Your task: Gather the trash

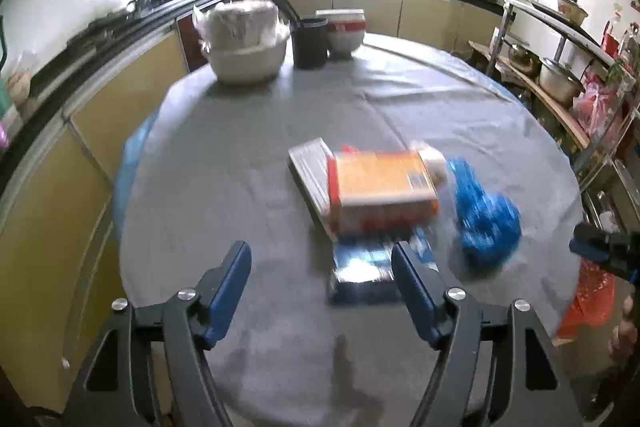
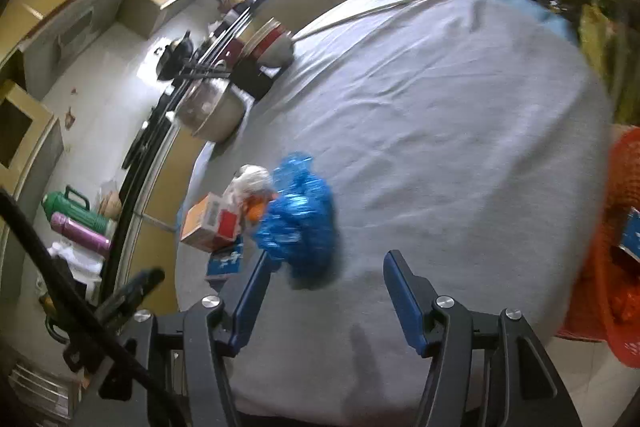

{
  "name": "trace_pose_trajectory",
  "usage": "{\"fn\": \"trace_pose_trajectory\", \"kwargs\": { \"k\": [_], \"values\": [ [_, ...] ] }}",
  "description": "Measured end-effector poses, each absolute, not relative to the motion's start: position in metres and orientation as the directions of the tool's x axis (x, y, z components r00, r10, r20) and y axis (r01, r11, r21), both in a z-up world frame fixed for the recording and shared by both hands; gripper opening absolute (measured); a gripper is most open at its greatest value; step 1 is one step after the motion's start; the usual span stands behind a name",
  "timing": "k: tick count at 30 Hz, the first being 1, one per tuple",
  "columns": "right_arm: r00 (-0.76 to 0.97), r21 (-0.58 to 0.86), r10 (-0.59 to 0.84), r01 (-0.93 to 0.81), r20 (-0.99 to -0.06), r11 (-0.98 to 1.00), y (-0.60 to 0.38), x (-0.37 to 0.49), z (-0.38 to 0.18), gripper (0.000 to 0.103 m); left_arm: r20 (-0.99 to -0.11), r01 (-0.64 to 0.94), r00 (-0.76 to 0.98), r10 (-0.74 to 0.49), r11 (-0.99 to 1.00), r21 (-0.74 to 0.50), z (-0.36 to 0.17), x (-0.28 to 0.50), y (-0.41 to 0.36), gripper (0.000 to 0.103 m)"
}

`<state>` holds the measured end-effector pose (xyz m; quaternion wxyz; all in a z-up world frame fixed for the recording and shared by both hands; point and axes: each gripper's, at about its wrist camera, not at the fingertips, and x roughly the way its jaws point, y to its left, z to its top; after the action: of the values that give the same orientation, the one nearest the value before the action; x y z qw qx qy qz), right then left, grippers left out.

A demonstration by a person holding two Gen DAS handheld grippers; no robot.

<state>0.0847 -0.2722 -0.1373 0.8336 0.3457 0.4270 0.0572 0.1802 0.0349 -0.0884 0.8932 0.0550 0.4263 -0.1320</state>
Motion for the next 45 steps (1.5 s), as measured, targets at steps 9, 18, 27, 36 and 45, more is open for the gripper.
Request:
{"fn": "trace_pose_trajectory", "kwargs": {
  "k": [9, 18, 27, 36, 45],
  "values": [
    [0.572, 0.595, 0.405, 0.188, -0.713, 0.781, -0.239, 0.116, -0.142, 0.063, -0.753, 0.341, 0.587, -0.297, 0.934, -0.103, -0.076, 0.264, 0.031, 0.079],
    [0.543, 0.58, 0.406, 0.194, -0.735, 0.791, -0.228, 0.13, -0.154, 0.063, -0.773, 0.27, 0.403, -0.49, 0.871, -0.411, -0.121, 0.296, 0.034, 0.062],
    [0.56, 0.542, 0.361, 0.194, -0.745, 0.818, -0.222, 0.146, -0.17, 0.046, -0.791, 0.225, 0.364, -0.491, 0.871, -0.437, -0.123, 0.253, 0.019, 0.047],
    [0.595, 0.482, 0.254, 0.261, -0.762, 0.836, -0.255, 0.121, -0.167, 0.04, -0.787, 0.324, 0.285, -0.546, 0.828, -0.457, -0.109, 0.201, -0.005, 0.048],
    [0.599, 0.513, 0.273, 0.274, -0.753, 0.813, -0.272, 0.097, -0.165, 0.04, -0.792, 0.3, 0.458, -0.403, 0.909, -0.289, -0.081, 0.188, 0.003, 0.074]
  ]
}}
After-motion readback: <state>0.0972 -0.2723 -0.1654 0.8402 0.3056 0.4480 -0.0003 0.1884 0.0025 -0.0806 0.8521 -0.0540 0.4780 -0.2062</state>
